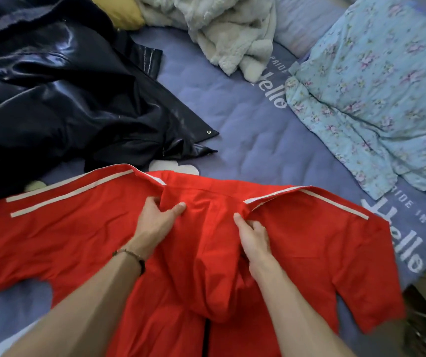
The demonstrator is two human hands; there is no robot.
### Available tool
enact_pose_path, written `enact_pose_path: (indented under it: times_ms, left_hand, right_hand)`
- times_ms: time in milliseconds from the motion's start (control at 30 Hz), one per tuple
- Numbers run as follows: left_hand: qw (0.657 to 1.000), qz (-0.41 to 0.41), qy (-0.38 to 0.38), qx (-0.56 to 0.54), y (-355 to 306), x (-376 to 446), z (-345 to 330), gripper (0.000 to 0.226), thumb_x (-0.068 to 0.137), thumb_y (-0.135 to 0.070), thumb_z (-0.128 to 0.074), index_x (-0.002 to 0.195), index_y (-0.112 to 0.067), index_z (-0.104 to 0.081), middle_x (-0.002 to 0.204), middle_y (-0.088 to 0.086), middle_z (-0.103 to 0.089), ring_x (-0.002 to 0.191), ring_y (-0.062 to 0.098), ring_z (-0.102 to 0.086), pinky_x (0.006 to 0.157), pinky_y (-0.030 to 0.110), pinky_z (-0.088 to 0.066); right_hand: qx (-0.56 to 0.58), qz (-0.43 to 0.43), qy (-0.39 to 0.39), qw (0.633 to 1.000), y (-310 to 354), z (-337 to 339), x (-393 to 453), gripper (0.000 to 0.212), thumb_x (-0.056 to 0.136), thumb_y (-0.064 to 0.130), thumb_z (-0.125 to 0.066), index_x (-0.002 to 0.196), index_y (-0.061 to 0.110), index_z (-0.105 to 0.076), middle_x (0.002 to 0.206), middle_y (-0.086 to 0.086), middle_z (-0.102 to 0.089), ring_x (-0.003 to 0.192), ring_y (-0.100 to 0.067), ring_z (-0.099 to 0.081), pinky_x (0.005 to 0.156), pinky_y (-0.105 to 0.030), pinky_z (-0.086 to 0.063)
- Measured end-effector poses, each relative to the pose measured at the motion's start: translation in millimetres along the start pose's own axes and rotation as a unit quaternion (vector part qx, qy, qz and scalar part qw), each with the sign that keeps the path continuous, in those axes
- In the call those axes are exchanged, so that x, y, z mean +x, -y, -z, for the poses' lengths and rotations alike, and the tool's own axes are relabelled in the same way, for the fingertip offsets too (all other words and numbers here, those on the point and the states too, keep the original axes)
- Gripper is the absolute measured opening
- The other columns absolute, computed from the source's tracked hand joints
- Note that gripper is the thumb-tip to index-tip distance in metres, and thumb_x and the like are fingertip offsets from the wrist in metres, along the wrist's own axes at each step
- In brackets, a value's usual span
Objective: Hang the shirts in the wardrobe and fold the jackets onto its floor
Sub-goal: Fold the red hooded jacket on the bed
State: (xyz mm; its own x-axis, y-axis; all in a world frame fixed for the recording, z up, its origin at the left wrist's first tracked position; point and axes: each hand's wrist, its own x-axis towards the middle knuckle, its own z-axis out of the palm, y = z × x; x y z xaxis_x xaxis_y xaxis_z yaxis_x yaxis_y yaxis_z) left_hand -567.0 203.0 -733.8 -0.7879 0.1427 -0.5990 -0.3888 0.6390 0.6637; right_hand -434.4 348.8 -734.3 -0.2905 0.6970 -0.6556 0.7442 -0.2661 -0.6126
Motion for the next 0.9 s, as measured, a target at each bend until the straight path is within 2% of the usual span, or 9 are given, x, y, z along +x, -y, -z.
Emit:
enact_pose_path:
  times_ms: [67,167,300,400,467,567,700,800,900]
  left_hand:
    - [0.999,-0.005,0.010,0.048,19.3,-21.9,-6.5,0.057,0.082,-0.036,-0.076,0.126,-0.012,-0.048,0.124,0.011,-0.063,0.117,0.031,-0.059,0.095,0.034,-0.046]
    - [0.997,-0.042,0.026,0.053,40.1,-44.6,-15.0,0.049,0.084,-0.021,-0.075,0.123,-0.013,-0.045,0.120,0.010,-0.064,0.115,0.030,-0.060,0.088,0.027,-0.042]
    - [0.990,-0.110,-0.082,0.035,54.5,-56.5,-15.0,0.078,0.085,-0.021,-0.073,0.148,-0.011,-0.029,0.122,0.011,-0.056,0.118,0.035,-0.054,0.099,0.037,-0.043]
    - [0.914,-0.327,-0.137,0.199,67.3,-64.3,-19.3,0.066,0.091,-0.030,-0.058,0.150,-0.014,-0.034,0.150,0.018,-0.036,0.139,0.036,-0.036,0.113,0.049,-0.034]
    - [0.841,-0.440,-0.052,0.310,76.8,-66.9,-28.1,0.061,0.092,-0.041,-0.046,0.150,-0.023,-0.038,0.155,0.009,-0.035,0.147,0.031,-0.025,0.116,0.053,-0.026]
    - [0.759,-0.424,0.087,0.486,83.8,-66.1,-42.8,0.067,0.087,-0.056,-0.039,0.150,-0.035,-0.030,0.158,0.004,-0.033,0.148,0.026,-0.015,0.113,0.061,-0.029]
    - [0.811,-0.362,0.067,0.454,48.5,-83.6,-62.3,0.057,0.078,-0.031,-0.042,0.133,-0.019,-0.053,0.147,0.017,-0.043,0.145,0.036,-0.029,0.113,0.058,-0.028]
    - [0.805,-0.424,0.027,0.413,18.6,-107.1,-100.5,0.050,0.075,-0.028,-0.042,0.118,-0.013,-0.063,0.134,0.016,-0.056,0.134,0.037,-0.046,0.104,0.055,-0.044]
    - [0.776,-0.466,0.071,0.419,-2.6,-130.8,-161.8,0.055,0.075,-0.028,-0.052,0.129,-0.018,-0.060,0.141,0.009,-0.054,0.138,0.032,-0.043,0.109,0.054,-0.040]
  right_hand:
    - [-0.080,0.011,0.023,0.996,-4.1,5.2,-14.3,0.063,0.079,0.055,-0.072,0.122,0.014,-0.053,0.113,-0.001,-0.059,0.113,-0.023,-0.058,0.095,-0.030,-0.043]
    - [-0.181,0.021,0.099,0.978,-25.8,3.4,-20.6,0.063,0.074,0.033,-0.080,0.126,0.015,-0.050,0.123,-0.003,-0.061,0.115,-0.023,-0.060,0.099,-0.031,-0.045]
    - [0.066,-0.071,0.150,0.984,-47.4,11.4,-22.3,0.028,0.090,0.015,-0.065,0.118,0.011,-0.062,0.112,-0.006,-0.070,0.102,-0.022,-0.067,0.097,-0.038,-0.052]
    - [-0.076,0.078,-0.001,0.994,-67.4,16.0,-36.0,0.021,0.092,0.029,-0.064,0.110,0.021,-0.056,0.099,0.004,-0.063,0.097,-0.018,-0.062,0.087,-0.029,-0.046]
    - [-0.107,0.188,-0.075,0.973,-77.0,18.8,-49.7,0.025,0.090,0.029,-0.066,0.112,0.022,-0.057,0.092,0.005,-0.063,0.088,-0.017,-0.061,0.082,-0.031,-0.046]
    - [-0.239,0.242,0.017,0.940,-94.3,23.3,-50.9,0.021,0.089,0.026,-0.064,0.109,0.022,-0.061,0.089,0.005,-0.063,0.087,-0.017,-0.062,0.080,-0.029,-0.045]
    - [-0.179,0.190,0.031,0.965,-83.5,53.2,-32.4,0.009,0.091,0.022,-0.061,0.096,0.020,-0.069,0.080,0.008,-0.065,0.082,-0.014,-0.063,0.077,-0.024,-0.044]
    - [-0.155,0.216,-0.105,0.958,-76.6,100.9,-8.7,0.006,0.089,0.019,-0.064,0.087,0.018,-0.069,0.086,0.001,-0.068,0.088,-0.023,-0.064,0.082,-0.032,-0.044]
    - [-0.193,0.197,-0.240,0.931,-75.4,165.2,23.5,0.024,0.084,0.022,-0.069,0.107,0.014,-0.066,0.110,-0.010,-0.063,0.108,-0.033,-0.056,0.093,-0.038,-0.039]
